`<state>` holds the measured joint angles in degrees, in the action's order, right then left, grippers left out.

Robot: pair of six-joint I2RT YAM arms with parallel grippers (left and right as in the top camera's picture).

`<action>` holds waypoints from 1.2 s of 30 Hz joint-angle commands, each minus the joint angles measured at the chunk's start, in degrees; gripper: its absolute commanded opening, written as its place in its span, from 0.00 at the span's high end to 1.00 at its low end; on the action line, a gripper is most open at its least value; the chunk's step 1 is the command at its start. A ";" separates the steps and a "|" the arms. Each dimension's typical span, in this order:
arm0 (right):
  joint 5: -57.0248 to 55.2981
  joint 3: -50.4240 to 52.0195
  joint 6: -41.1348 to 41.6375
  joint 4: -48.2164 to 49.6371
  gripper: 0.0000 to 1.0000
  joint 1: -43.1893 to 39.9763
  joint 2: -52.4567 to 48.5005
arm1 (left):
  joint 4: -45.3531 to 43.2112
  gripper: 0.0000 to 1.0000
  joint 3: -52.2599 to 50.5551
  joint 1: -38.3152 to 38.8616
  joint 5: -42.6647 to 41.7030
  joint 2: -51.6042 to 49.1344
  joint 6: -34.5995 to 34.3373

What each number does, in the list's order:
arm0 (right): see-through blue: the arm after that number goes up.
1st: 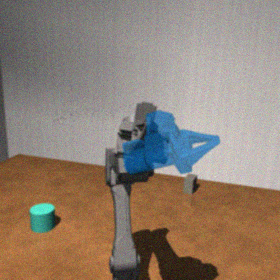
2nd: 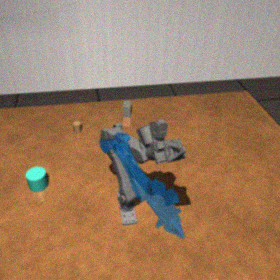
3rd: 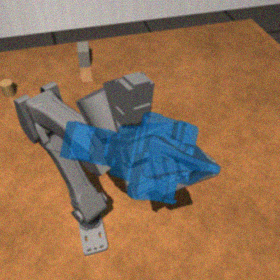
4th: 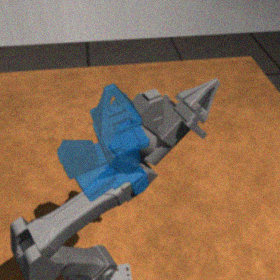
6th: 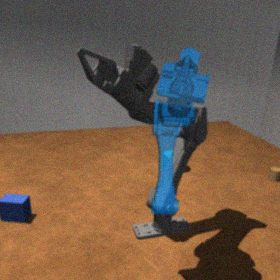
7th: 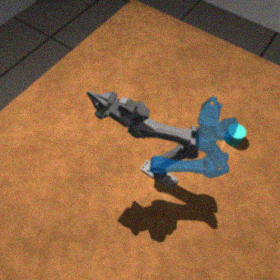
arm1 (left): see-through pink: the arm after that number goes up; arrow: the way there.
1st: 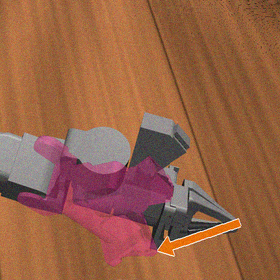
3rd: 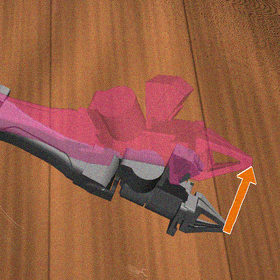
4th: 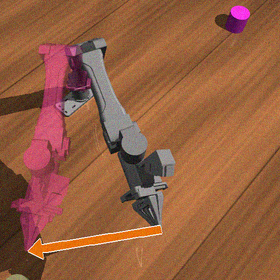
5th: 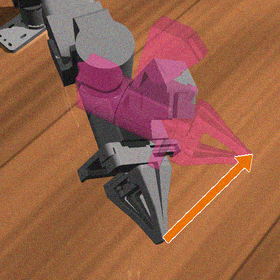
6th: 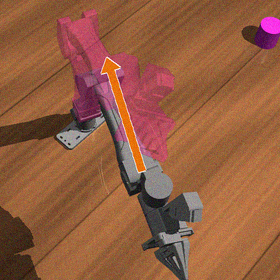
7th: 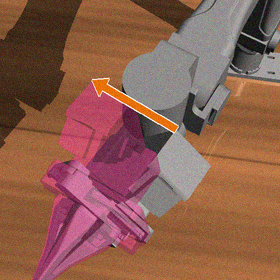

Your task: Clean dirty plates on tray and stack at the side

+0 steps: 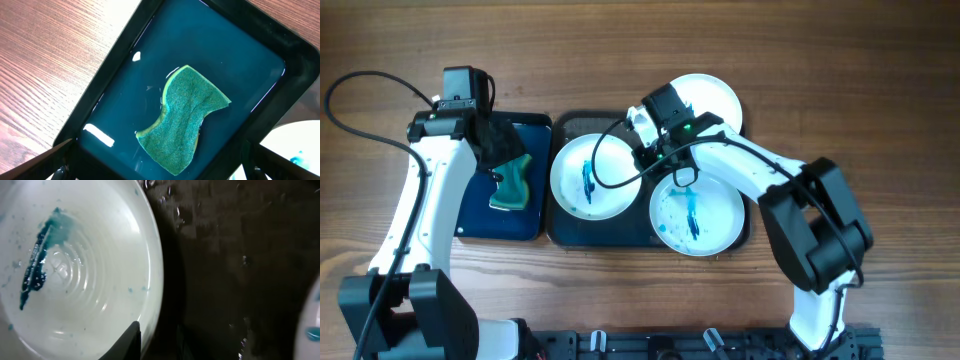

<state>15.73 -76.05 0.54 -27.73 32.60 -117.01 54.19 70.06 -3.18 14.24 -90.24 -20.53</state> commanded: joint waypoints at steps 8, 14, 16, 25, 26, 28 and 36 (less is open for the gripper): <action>-6.80 -1.20 5.97 -0.87 0.96 0.33 -1.70 | 1.51 0.00 0.66 -0.59 -0.15 -0.66 -0.92; -8.35 -1.22 7.54 -2.56 0.96 0.33 -1.57 | 1.99 0.00 -1.14 -0.59 -2.99 -1.25 0.44; -8.31 -1.22 7.58 -2.36 0.96 0.33 -1.57 | 1.68 0.00 -1.18 -0.59 -3.17 -2.05 1.36; -9.20 -1.22 14.64 1.84 0.96 -2.34 -1.60 | -2.10 0.06 -1.18 -0.59 -4.17 -3.32 2.58; -9.92 -1.22 15.78 1.88 0.96 -2.45 -1.62 | -2.08 0.07 -1.20 -0.59 -4.17 -3.39 1.33; -10.16 -1.20 16.41 2.21 0.96 -2.47 -1.62 | -2.21 0.07 -1.36 -0.59 -4.13 -3.87 -0.98; -10.16 -1.20 14.86 2.43 0.96 -2.40 -1.64 | 1.88 0.23 -1.62 -0.59 -8.87 -10.10 1.70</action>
<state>7.42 -77.08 15.20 -25.61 30.22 -117.71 54.92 69.28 -3.40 8.86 -97.27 -20.49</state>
